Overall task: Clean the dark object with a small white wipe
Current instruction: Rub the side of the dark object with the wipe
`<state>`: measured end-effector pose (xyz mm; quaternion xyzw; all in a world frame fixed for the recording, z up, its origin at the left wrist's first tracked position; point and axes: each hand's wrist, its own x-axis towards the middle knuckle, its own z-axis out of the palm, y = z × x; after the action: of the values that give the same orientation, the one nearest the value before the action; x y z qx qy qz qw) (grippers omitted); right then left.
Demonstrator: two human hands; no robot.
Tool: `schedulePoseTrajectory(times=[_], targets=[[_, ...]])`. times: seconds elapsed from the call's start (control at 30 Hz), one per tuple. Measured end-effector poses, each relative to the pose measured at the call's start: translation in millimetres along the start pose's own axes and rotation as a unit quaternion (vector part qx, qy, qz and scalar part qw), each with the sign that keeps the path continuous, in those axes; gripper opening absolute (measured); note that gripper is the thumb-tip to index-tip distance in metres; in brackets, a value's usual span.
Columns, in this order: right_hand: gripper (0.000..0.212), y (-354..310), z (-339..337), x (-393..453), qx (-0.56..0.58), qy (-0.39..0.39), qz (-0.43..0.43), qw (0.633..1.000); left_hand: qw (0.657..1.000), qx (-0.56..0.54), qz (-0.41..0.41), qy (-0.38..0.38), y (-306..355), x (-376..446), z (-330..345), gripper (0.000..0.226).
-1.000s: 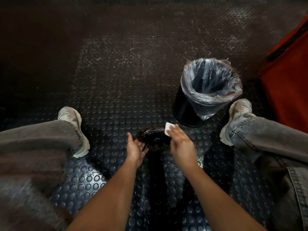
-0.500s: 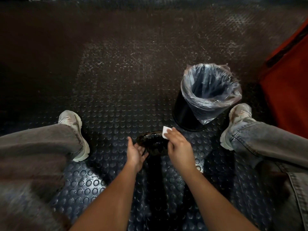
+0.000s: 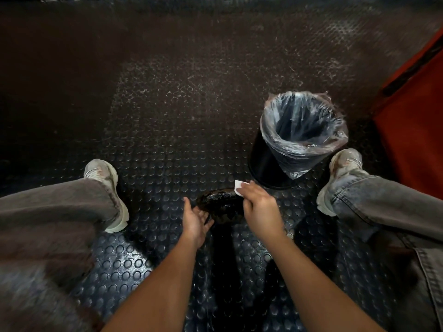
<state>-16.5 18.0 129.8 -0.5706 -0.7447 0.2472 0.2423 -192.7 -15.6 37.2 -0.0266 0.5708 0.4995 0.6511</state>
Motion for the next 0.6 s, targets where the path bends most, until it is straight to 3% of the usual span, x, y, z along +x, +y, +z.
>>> schedulePoseTrajectory(times=[0.07,0.17,0.23,0.3,0.4,0.53,0.6], targets=[[0.040,11.7,4.3,-18.7,0.015,0.039,0.015,0.999,1.000,0.001,0.000,-0.004,-0.3,0.6,-1.6,0.087],[0.038,13.6,1.2,-23.2,0.089,0.093,0.169,0.977,1.000,0.004,0.006,-0.007,-0.2,-1.1,-1.4,0.086],[0.033,13.8,-2.3,-9.0,0.105,0.100,0.243,0.959,1.000,0.005,0.008,-0.009,0.1,-2.7,-0.6,0.084],[0.030,12.8,-7.4,7.9,0.092,0.081,0.258,0.958,1.000,0.004,0.005,-0.007,0.9,-3.8,-0.9,0.083],[0.031,0.7,-11.1,19.5,0.061,0.045,0.179,0.981,1.000,0.002,0.008,0.000,0.2,-1.9,-1.3,0.083],[0.032,-2.3,2.9,-5.7,-0.029,-0.017,-0.043,0.999,1.000,0.001,0.008,-0.004,-0.5,-2.4,0.8,0.082],[0.035,9.6,5.4,-19.8,-0.036,0.015,-0.029,0.999,1.000,-0.001,0.009,-0.002,0.0,-3.1,0.3,0.082]])
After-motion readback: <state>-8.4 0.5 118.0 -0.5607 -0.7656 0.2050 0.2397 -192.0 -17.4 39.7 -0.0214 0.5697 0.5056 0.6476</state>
